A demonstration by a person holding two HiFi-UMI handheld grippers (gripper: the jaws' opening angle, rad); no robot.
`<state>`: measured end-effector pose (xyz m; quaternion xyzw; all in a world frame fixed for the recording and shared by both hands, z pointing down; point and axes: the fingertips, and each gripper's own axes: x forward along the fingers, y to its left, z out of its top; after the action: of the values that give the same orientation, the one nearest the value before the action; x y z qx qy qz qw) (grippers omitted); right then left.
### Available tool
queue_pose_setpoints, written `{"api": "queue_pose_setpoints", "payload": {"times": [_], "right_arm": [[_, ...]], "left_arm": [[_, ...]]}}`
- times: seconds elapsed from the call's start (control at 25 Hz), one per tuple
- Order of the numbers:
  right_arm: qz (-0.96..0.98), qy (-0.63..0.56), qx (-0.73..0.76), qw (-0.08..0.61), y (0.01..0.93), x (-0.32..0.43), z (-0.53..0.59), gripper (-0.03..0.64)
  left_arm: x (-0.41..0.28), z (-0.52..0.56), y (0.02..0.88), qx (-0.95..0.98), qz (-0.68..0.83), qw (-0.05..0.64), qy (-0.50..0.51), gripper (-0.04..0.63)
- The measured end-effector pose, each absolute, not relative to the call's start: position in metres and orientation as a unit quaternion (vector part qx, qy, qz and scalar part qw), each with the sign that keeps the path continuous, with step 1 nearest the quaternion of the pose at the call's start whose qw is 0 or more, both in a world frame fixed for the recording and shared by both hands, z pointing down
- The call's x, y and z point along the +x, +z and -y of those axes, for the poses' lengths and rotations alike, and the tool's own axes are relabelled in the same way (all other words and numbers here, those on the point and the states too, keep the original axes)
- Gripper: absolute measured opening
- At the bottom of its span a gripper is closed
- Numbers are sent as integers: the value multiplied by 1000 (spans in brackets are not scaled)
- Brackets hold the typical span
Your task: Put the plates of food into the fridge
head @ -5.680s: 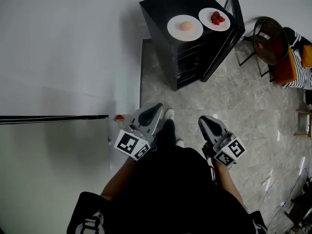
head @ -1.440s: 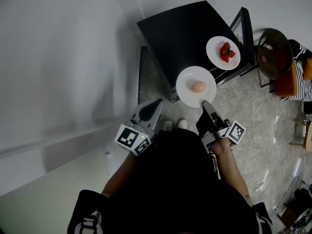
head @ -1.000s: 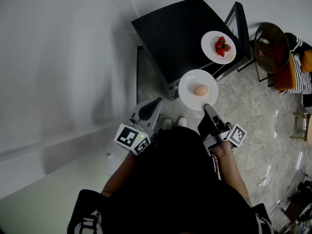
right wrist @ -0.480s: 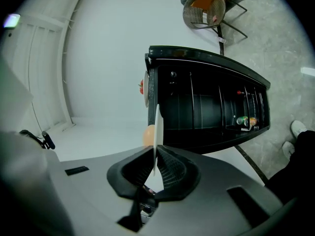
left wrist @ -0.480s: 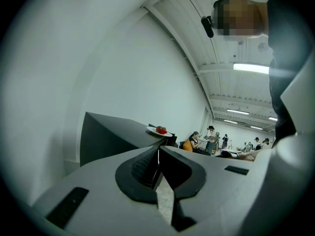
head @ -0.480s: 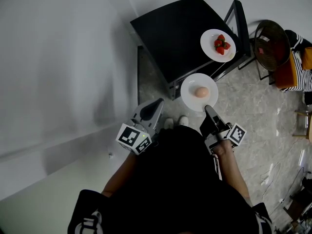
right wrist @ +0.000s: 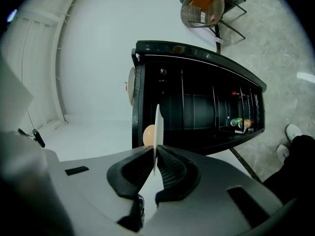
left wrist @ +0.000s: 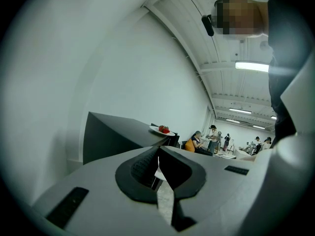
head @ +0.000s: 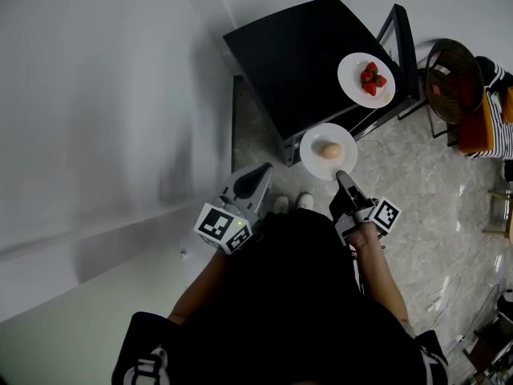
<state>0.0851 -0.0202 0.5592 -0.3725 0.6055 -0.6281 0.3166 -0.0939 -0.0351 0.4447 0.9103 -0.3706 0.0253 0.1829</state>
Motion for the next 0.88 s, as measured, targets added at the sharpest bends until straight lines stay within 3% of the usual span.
{"api": "queue_pose_setpoints", "payload": {"times": [0.88], "right_arm": [[-617,-642,-368,268,612,80,60,40]], "left_arm": [[-99,44,442,902,390,186,28,25]]}}
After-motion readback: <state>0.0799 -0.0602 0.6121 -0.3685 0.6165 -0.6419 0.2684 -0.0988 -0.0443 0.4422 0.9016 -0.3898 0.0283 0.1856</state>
